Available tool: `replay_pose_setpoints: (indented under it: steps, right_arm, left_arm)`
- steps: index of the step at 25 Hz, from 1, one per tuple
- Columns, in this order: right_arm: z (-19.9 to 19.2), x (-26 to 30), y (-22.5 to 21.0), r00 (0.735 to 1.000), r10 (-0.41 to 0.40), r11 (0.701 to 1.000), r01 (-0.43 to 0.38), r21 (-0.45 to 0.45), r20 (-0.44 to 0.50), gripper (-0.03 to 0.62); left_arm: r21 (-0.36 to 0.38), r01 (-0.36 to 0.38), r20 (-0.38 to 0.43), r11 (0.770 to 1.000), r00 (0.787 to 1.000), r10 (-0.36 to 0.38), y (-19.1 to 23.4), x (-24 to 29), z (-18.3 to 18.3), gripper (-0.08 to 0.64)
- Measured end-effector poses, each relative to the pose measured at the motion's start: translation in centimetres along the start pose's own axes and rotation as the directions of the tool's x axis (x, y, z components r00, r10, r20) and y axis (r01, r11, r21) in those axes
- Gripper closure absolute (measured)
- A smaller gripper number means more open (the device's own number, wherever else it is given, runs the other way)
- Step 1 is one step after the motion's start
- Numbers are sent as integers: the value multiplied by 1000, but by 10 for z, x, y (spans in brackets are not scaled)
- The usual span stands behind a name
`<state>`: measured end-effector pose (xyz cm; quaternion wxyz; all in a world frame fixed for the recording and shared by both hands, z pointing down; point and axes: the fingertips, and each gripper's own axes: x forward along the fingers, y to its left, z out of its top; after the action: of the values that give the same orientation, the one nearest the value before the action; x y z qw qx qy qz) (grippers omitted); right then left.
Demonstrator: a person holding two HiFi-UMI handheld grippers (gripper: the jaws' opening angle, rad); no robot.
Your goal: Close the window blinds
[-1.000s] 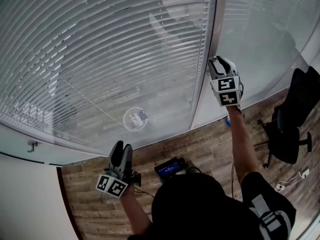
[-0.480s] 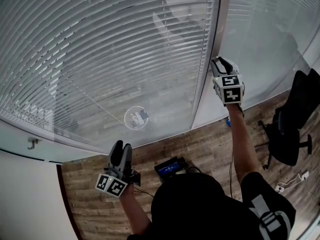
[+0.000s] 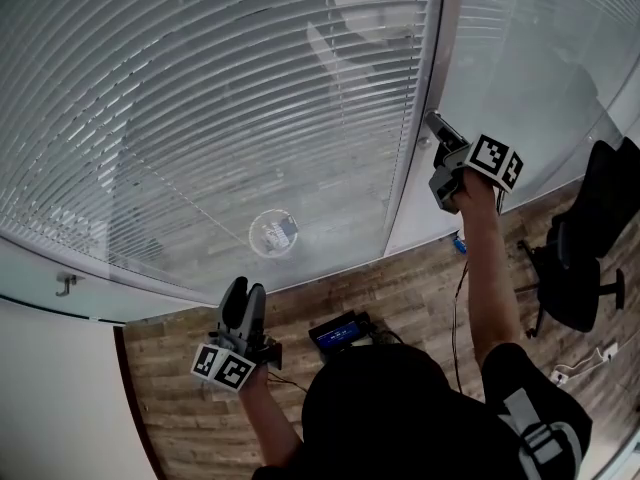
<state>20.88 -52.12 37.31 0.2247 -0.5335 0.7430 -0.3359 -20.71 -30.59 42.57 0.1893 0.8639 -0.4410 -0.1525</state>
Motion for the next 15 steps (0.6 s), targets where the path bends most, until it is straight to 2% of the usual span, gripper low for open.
replay_pose_setpoints:
  steps: [3,4,5,6,7,8,9,11,12,13,15]
  right_arm:
    - [-1,1,0,999,43,994,-45,103,15,468]
    - [0,1,1,998,59,992,-61,110,24,468]
    - [1,0,2,997,65,995,-67,73,31,468]
    - [2,-1,4,998,54,998,-53,-19,33,466]
    - [3,-3,6,999,20,987,-15,-162,32,463]
    - [3,-5,7,999,-30,943,40,-330,35,460]
    - [2,-7,8,996,-83,866,93,-491,42,455]
    - [-1,-7,13,985,-160,679,155,-717,61,449]
    - [-3,-6,15,980,-185,598,167,-784,67,449]
    - [-5,-5,17,976,-205,532,175,-829,74,449]
    - [-7,-3,16,965,-243,428,196,-882,96,449]
  left_arm:
    - [-2,4,-1,1000,1000,-4,0,1,-1,362]
    - [-3,4,-2,1000,1000,-4,0,1,-1,362]
    - [-3,4,-4,1000,1000,-4,0,1,-1,362]
    - [-3,4,-6,1000,1000,-4,-1,1,-1,362]
    - [-3,5,-7,1000,1000,-5,-1,1,-1,362]
    - [-4,5,-8,1000,1000,-5,-1,2,-1,362]
    - [-4,4,-9,1000,1000,-4,0,2,-1,362]
    - [-4,4,-11,1000,1000,-4,0,2,-2,362]
    - [-4,6,-12,1000,1000,-6,-1,3,-3,362]
    - [-5,8,-13,1000,1000,-8,-2,3,-3,362]
    - [-5,13,-15,1000,1000,-13,-4,4,-4,362]
